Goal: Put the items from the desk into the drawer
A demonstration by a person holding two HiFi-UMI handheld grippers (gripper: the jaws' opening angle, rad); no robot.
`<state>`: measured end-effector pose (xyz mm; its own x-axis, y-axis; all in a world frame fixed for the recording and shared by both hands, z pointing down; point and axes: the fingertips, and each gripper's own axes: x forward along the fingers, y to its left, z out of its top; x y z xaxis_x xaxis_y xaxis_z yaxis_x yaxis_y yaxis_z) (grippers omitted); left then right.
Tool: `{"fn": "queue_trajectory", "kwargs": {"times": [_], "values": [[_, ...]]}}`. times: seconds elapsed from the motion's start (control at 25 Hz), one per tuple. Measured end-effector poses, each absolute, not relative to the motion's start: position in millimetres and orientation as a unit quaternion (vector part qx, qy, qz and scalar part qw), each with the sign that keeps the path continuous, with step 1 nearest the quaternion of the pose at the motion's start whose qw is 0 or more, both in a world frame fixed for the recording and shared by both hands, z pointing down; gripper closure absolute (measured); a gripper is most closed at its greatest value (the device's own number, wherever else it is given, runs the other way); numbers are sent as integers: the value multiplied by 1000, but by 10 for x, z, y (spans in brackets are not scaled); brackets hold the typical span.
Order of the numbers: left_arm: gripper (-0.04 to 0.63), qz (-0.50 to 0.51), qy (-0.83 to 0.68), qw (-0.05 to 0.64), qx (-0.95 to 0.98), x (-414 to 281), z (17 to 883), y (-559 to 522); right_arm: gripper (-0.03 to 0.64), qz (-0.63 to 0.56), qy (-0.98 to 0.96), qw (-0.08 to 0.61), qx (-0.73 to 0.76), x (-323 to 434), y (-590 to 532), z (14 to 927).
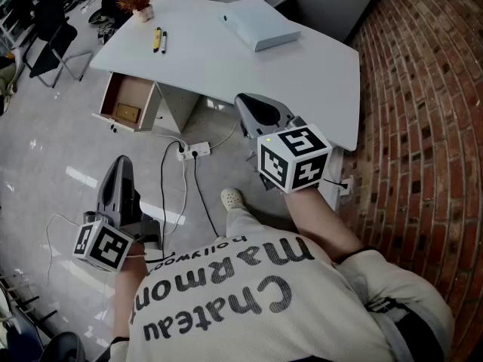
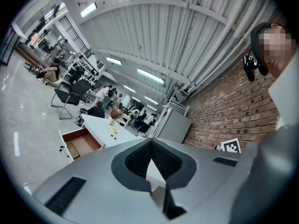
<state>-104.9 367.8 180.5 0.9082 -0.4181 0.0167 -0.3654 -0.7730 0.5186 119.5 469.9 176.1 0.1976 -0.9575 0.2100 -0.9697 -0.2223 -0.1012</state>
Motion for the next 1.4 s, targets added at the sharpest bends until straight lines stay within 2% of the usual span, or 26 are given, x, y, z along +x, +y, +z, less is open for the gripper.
{"fn": "queue_trajectory", "kwargs": {"times": [0.64,0.96,1.4], "values": [[594,-88,-255,255,929,139,1596,2503,614,112,-665,-4,738,2564,3311,1646],[595,-101,-293,266,913,380,1793,2238,614,137,-684,4,717,2941,2868,1935],[595,-76,-320,283,901,430,2145,1754,614,217,-684,26,696,3036,2306,2614]]}}
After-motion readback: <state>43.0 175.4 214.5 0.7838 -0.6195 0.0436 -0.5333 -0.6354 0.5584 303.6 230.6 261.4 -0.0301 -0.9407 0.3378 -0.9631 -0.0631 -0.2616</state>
